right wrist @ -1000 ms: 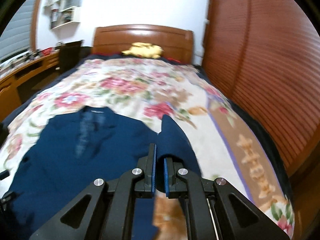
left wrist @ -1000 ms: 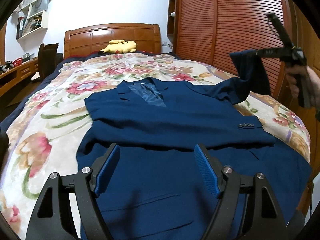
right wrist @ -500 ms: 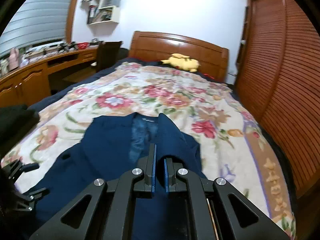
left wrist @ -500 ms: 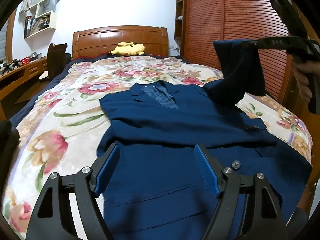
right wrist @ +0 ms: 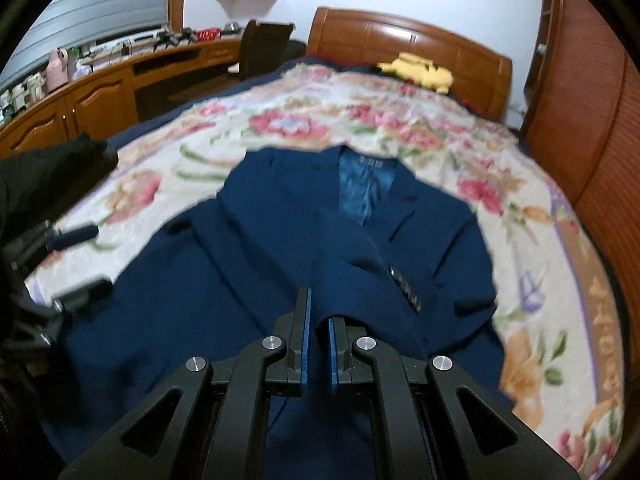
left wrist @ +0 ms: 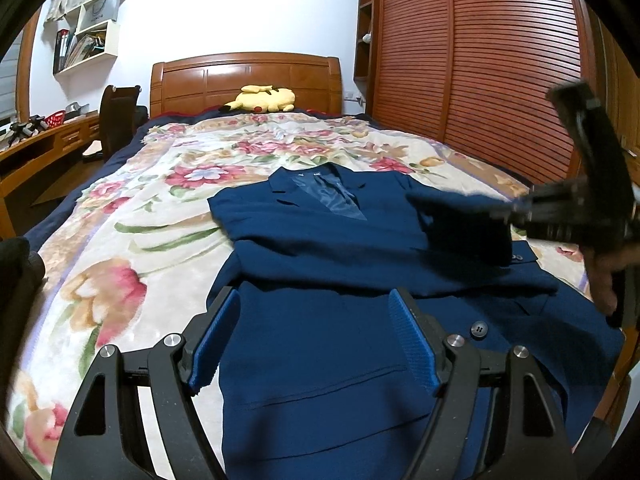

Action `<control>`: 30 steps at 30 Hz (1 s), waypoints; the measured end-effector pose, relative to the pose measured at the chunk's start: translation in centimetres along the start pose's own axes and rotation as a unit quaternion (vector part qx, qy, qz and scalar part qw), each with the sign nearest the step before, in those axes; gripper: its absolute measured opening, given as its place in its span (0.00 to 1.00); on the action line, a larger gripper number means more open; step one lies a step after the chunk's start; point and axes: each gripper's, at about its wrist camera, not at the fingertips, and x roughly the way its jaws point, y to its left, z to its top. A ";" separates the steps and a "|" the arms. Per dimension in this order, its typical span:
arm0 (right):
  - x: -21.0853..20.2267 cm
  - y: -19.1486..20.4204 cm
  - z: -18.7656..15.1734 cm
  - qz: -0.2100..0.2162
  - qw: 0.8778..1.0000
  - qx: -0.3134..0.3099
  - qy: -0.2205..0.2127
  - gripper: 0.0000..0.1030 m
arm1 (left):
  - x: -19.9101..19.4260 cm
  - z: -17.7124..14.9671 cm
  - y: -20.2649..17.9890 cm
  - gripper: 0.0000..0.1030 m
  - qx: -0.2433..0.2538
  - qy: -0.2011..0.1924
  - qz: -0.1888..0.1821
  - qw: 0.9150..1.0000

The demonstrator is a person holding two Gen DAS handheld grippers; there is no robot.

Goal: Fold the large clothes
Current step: 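Lift the held sleeve with the right tool, lay it across the jacket, open, then withdraw the open right tool from the folded jacket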

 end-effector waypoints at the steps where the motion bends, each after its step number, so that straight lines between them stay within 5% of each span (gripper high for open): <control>1: 0.4 0.0 -0.3 0.001 1.000 0.002 0.006 0.06 | 0.0 0.0 0.0 0.75 0.001 0.000 0.000 1.000; 8: 1.3 0.3 -0.9 0.011 1.000 0.013 0.013 0.09 | 0.0 0.0 0.1 0.75 0.002 0.000 0.002 1.000; 15: 1.2 2.0 -2.7 0.006 0.999 0.034 0.028 0.49 | 0.1 0.0 0.1 0.75 0.003 0.000 0.002 1.000; 23: -0.5 0.3 -3.5 -0.016 0.999 0.040 0.005 0.50 | 0.1 0.0 0.1 0.75 0.003 0.000 0.001 1.000; 30: 1.2 -2.9 -4.1 -0.064 0.995 0.081 0.010 0.62 | -0.5 -0.2 -0.2 0.75 0.016 -0.005 -0.011 1.000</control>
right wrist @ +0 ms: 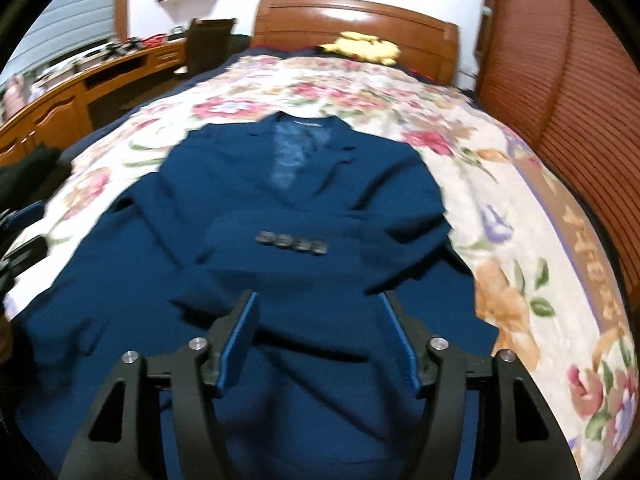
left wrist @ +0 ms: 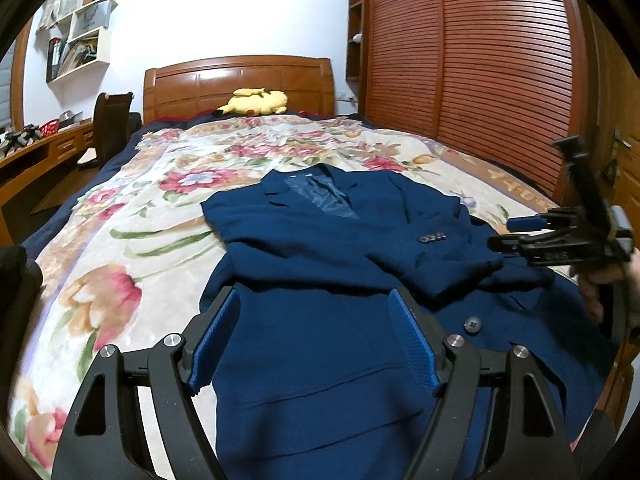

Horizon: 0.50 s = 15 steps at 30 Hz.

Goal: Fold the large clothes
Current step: 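Withdraw the open right tool from the folded jacket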

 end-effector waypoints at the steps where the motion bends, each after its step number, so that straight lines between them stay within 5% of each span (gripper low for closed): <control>1: 0.6 -0.3 -0.1 -0.005 1.000 0.006 0.005 0.62 | -0.1 0.0 -0.1 0.75 0.004 -0.001 -0.004 1.000; 10: 5.0 -1.3 -0.2 0.018 0.997 0.043 0.056 0.62 | 0.3 -0.2 -0.7 0.79 0.009 0.012 -0.036 0.999; 13: 5.8 -1.1 -0.2 0.034 0.996 0.053 0.063 0.62 | 0.3 -0.2 -0.8 1.00 0.010 0.014 -0.040 0.999; 15: 6.2 -1.3 -0.2 0.044 0.995 0.061 0.066 0.62 | 0.1 -0.1 -0.9 1.00 0.011 0.009 -0.041 0.999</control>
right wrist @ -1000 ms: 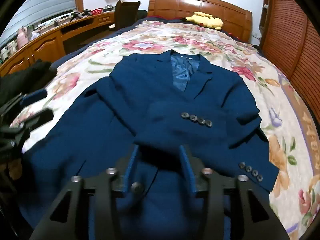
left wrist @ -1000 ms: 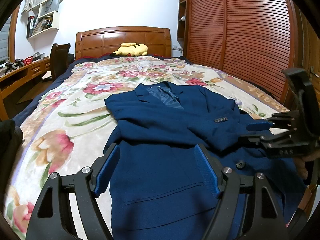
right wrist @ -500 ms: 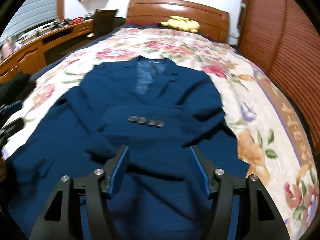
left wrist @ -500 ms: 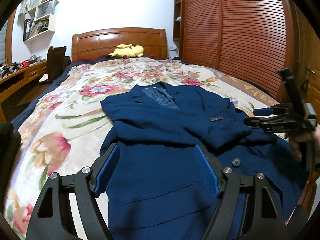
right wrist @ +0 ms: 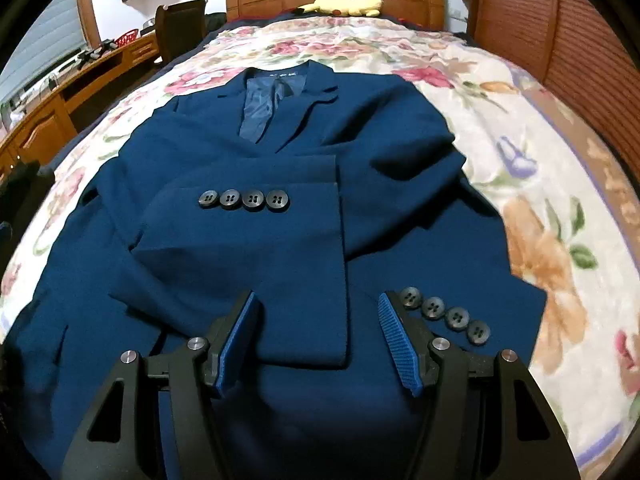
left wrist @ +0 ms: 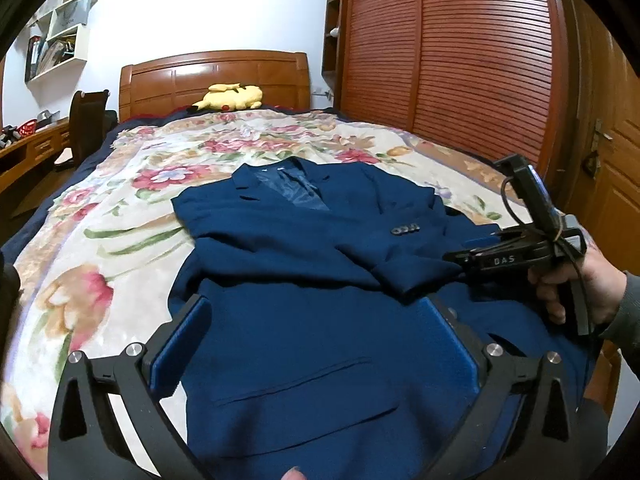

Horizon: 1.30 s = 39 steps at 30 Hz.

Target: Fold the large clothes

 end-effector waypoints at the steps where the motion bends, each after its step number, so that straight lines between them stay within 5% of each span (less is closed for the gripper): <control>1: 0.2 0.1 0.0 0.006 1.000 0.002 0.002 0.62 | 0.0 0.1 -0.3 1.00 0.001 -0.004 0.001 1.000; 3: 0.5 0.3 0.0 0.014 1.000 -0.001 0.007 0.60 | -0.4 0.3 -0.1 1.00 -0.003 -0.013 -0.002 1.000; 6: 0.8 0.1 0.4 0.028 0.999 -0.014 0.013 0.45 | -0.5 0.3 0.2 1.00 -0.010 -0.015 0.001 1.000; 11: 0.0 0.4 0.7 0.013 0.999 -0.052 0.001 0.05 | -0.2 -0.2 0.3 1.00 -0.001 -0.003 0.017 1.000; 19: -4.1 1.8 1.8 0.037 0.994 -0.073 -0.068 0.02 | -1.2 -0.9 1.9 1.00 -0.008 -0.001 0.026 1.000; 26: -6.7 7.7 2.6 0.089 0.982 -0.116 -0.117 0.02 | -2.2 -1.3 4.1 1.00 -0.024 -0.001 0.055 0.998; 39: -6.0 16.6 0.1 0.159 0.967 -0.185 -0.078 0.02 | -3.0 -1.7 7.0 1.00 -0.042 0.000 0.078 0.996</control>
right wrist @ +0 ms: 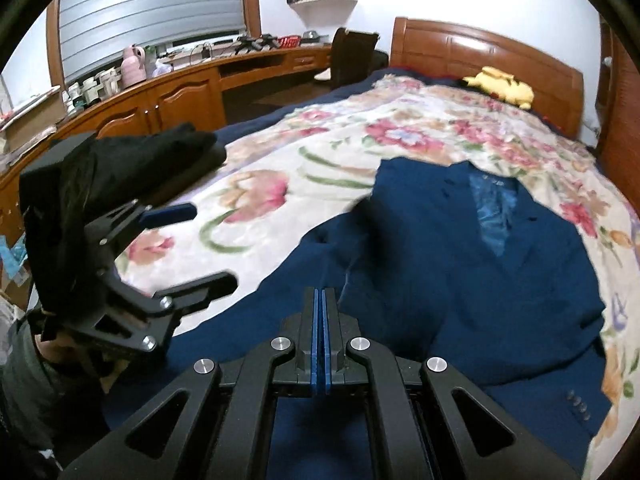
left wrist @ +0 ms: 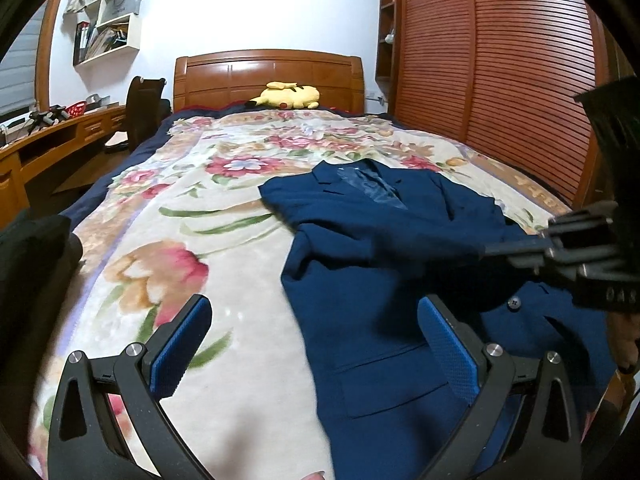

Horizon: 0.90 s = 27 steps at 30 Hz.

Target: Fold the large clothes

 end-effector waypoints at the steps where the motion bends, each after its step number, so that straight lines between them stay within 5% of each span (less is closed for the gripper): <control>1: 0.4 -0.1 0.1 0.002 1.000 -0.001 0.004 0.02 | 0.0 0.0 0.2 1.00 -0.002 0.000 0.001 1.000; 6: 0.3 0.6 0.6 -0.009 1.000 -0.011 0.007 0.07 | -0.1 0.0 1.1 1.00 -0.011 0.002 0.001 1.000; 10: -1.6 -0.4 0.8 -0.030 0.999 0.004 -0.011 0.49 | -0.2 -0.1 1.1 1.00 -0.009 0.002 0.000 1.000; 11: -2.1 -0.9 0.7 -0.036 0.999 0.012 -0.017 0.51 | -0.2 -0.1 1.1 1.00 -0.007 0.002 -0.001 1.000; 17: -3.2 -3.5 -1.8 -0.115 0.993 0.029 -0.012 0.51 | 0.2 -0.2 0.2 1.00 0.004 0.008 -0.007 1.000; 27: -1.4 -7.9 -7.2 -0.170 0.981 0.086 0.024 0.51 | 1.7 0.6 -2.4 0.93 0.023 0.020 -0.046 0.998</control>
